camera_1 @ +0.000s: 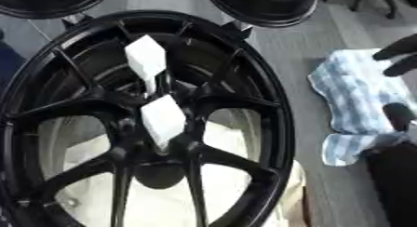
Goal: Pull the pin out of the wheel hub.
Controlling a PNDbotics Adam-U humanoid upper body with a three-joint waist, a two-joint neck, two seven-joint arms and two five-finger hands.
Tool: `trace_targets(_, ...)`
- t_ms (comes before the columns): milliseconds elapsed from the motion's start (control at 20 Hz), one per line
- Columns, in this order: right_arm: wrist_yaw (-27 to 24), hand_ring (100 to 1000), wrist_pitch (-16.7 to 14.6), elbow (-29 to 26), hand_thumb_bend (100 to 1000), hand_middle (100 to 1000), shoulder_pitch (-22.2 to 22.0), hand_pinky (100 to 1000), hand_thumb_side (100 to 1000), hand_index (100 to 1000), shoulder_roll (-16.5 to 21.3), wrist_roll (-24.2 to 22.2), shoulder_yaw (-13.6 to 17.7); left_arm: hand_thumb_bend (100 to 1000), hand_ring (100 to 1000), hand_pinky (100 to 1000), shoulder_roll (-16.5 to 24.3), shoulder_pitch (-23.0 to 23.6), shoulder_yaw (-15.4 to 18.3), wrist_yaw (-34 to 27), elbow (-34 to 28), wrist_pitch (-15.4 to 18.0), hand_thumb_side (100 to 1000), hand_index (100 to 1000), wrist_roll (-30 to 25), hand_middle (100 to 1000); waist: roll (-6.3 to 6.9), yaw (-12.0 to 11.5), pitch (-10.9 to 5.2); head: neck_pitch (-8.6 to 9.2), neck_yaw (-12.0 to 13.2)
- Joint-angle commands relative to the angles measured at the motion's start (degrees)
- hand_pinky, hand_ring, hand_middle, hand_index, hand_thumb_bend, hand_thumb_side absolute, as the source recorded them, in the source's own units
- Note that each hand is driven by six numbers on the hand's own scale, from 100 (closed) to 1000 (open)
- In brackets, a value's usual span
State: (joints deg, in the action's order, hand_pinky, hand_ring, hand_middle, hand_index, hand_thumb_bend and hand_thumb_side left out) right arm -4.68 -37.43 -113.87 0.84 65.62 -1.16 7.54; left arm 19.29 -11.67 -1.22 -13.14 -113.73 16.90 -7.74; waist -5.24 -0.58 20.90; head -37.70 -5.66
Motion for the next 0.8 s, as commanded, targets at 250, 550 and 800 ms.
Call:
trace_targets(250,0.9,769,-2.3,-0.7,372,730,8.0,784,300,716,8.3,-7.4,-5.6,100,932,785,1.8,-0.2,-0.4,-0.6,-0.9,-0.6,715,815,-0.4,680,-0.53,-1.3,-1.75,-0.31,-2.3)
trace_targets(550,1.0,781,-5.7,-0.7,415,744,13.9,793,292,728,9.2,-16.1,-11.3,100,930,782,2.1,-0.9,-0.7,-1.4,-0.9,-2.1,723,813,1.0,679,-1.32,-3.5,-1.46,0.68,-5.0)
trace_targets(800,0.0,777,-4.8,-0.7,422,742,17.7,790,289,724,7.9,-19.9,-14.3,100,929,781,2.1,-1.5,-0.7,-2.1,-0.9,-3.6,735,816,3.4,683,-2.14,-5.6,-1.09,1.48,-7.2)
